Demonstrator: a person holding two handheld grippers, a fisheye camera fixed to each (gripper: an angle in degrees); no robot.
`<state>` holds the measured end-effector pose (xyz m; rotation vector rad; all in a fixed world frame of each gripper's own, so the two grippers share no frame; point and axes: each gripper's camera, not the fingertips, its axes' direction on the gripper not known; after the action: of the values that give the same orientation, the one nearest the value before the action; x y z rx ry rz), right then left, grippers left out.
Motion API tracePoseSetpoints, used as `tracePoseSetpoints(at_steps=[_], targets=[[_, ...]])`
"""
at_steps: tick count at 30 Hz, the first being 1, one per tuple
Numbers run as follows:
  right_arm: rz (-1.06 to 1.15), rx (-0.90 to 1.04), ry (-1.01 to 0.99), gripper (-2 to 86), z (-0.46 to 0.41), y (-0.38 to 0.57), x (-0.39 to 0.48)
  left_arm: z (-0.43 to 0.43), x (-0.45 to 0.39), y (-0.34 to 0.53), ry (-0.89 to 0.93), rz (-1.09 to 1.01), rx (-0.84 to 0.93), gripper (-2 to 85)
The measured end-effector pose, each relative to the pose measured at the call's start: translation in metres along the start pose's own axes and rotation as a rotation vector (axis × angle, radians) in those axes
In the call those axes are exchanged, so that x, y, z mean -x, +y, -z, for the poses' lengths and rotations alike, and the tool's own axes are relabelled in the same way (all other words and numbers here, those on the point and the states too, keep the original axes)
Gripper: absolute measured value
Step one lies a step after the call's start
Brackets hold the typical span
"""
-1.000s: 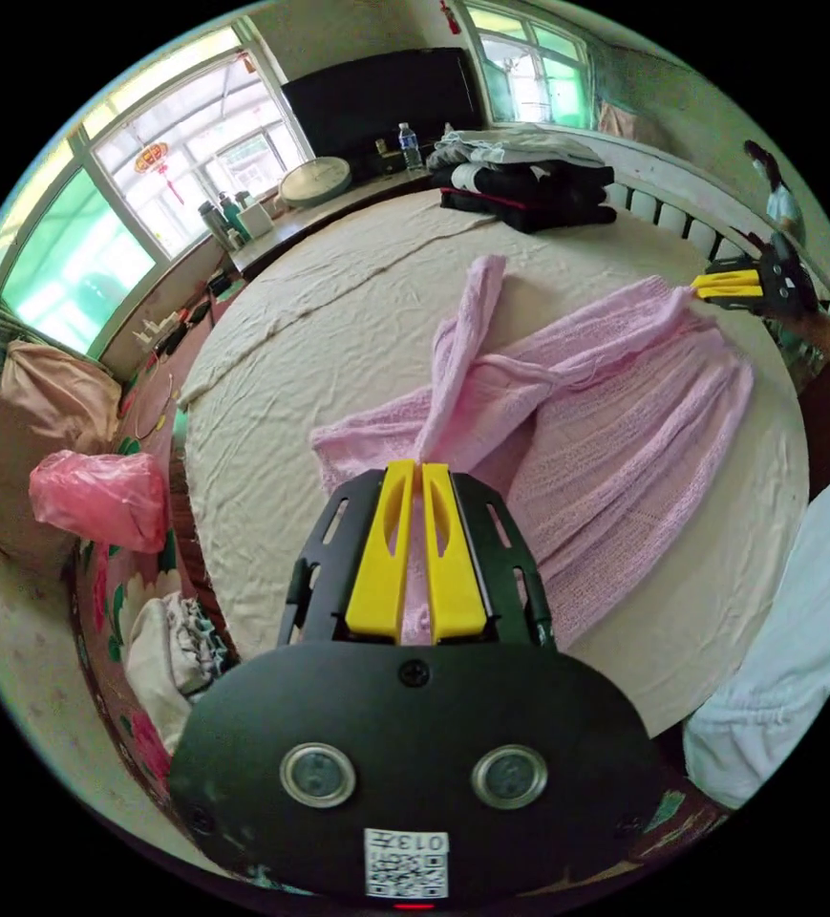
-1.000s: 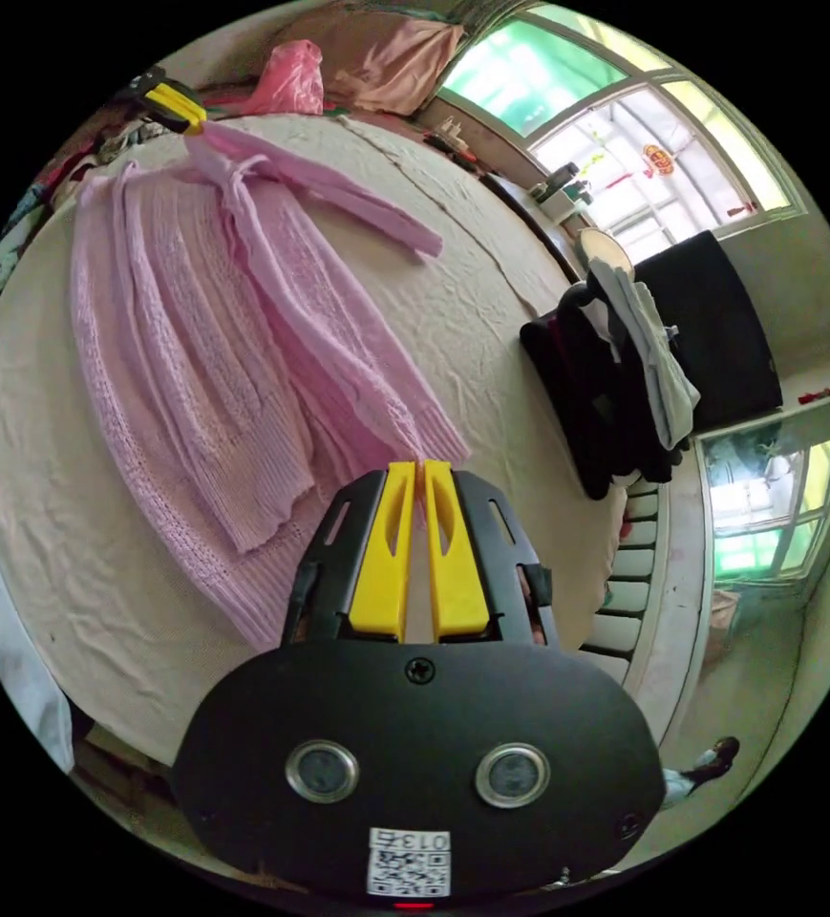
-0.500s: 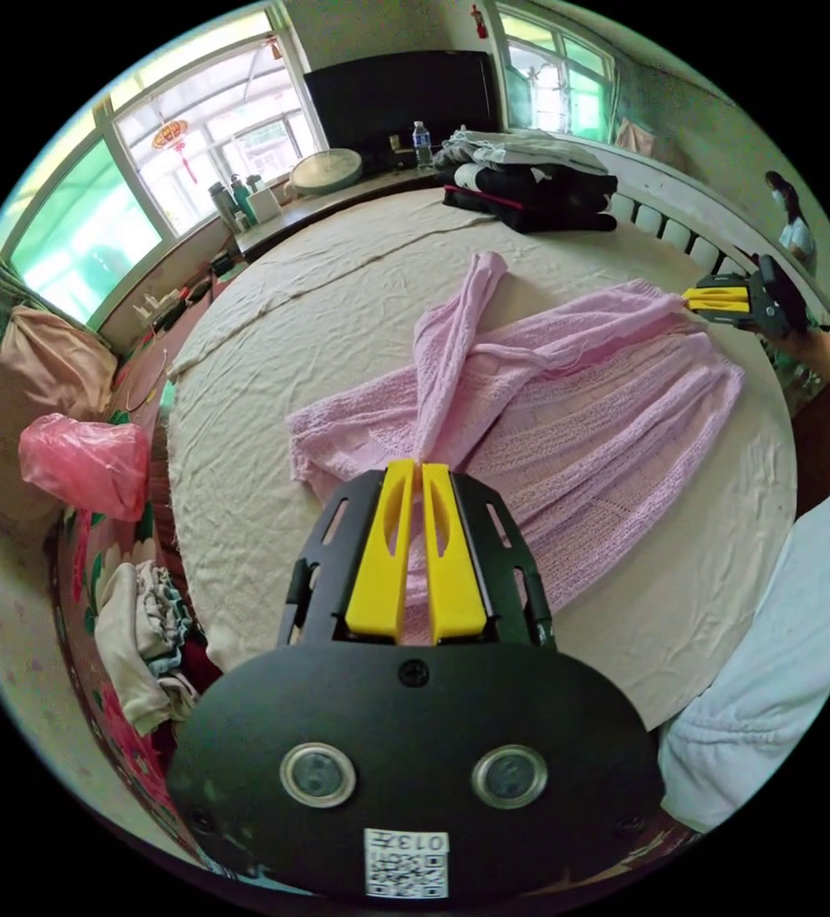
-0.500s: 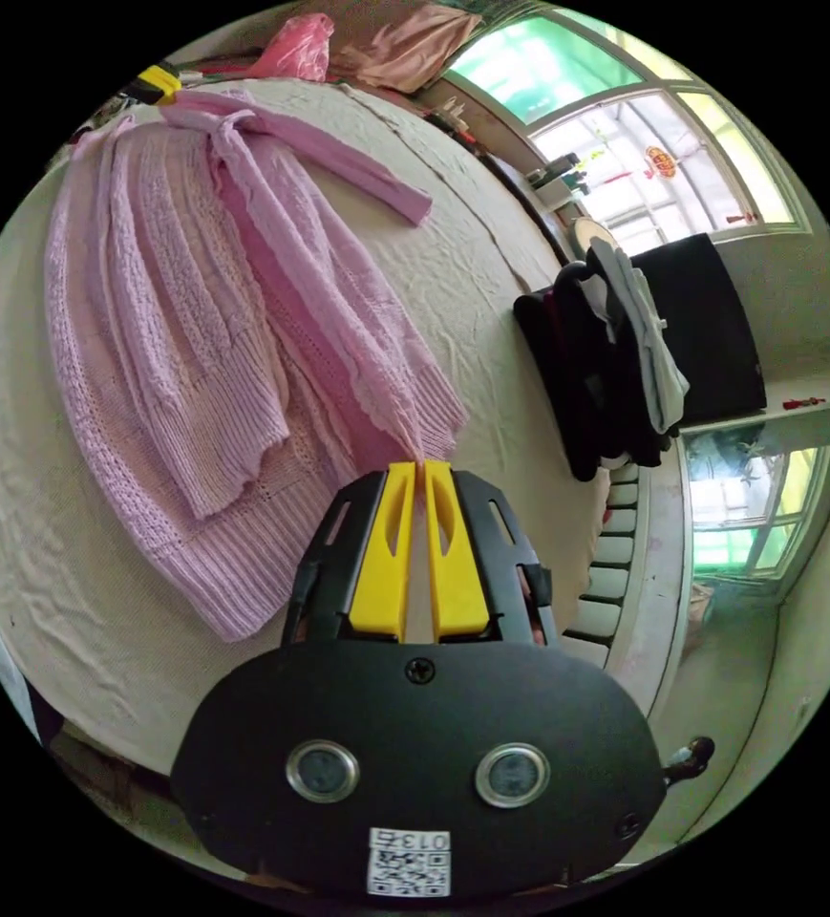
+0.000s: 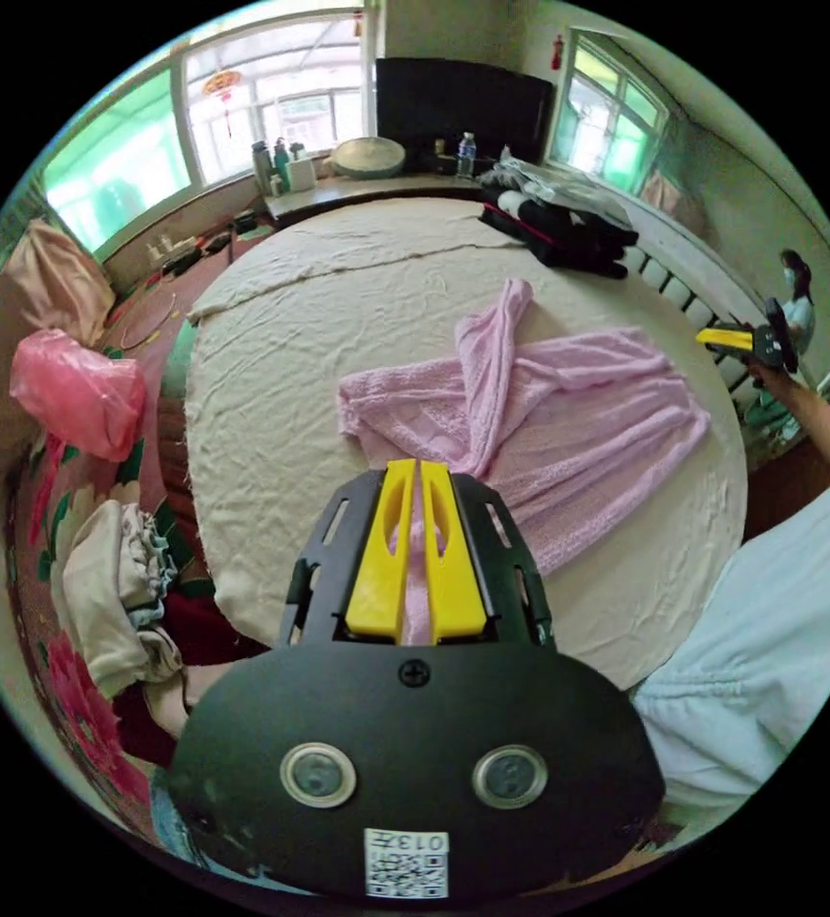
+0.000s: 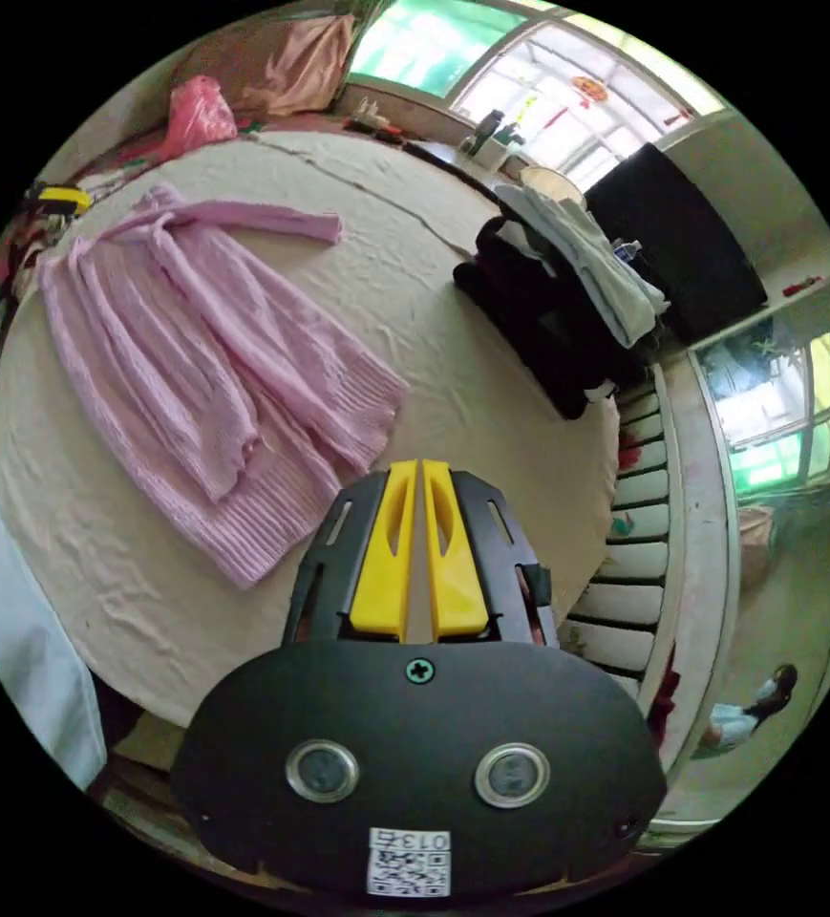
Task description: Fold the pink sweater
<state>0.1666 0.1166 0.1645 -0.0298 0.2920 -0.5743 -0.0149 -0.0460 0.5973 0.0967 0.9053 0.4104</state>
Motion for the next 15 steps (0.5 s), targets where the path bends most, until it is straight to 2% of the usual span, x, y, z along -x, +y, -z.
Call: tracePoseSetpoints(at_steps=[3, 5, 7, 9, 10, 13, 15], targets=[[-0.034, -0.04, -0.101, 0.2, -0.009, -0.031, 0.008, -0.013, 0.001, -0.032, -0.02, -0.009, -0.002, 0.0], [-0.04, -0.043, -0.123, 0.2, -0.02, -0.044, 0.015, -0.037, -0.006, -0.054, -0.045, -0.054, 0.059, -0.1], [-0.057, -0.009, -0.163, 0.2, -0.037, -0.05, 0.016, -0.055, -0.006, -0.062, -0.017, -0.066, 0.115, -0.1], [-0.063, 0.11, -0.186, 0.4, -0.067, -0.047, 0.012, -0.074, -0.003, -0.062, 0.025, -0.083, 0.201, 0.0], [-0.07, 0.053, -0.193, 0.5, -0.064, -0.045, 0.009, -0.074, 0.0, -0.059, 0.023, -0.096, 0.18, 0.2], [-0.071, 0.048, -0.213, 1.2, -0.056, -0.044, -0.011, -0.061, 0.015, -0.055, 0.048, -0.04, 0.14, 0.9], [-0.046, -0.115, -0.182, 3.3, -0.035, -0.053, -0.025, -0.042, 0.017, -0.05, 0.057, -0.05, 0.037, 2.3]])
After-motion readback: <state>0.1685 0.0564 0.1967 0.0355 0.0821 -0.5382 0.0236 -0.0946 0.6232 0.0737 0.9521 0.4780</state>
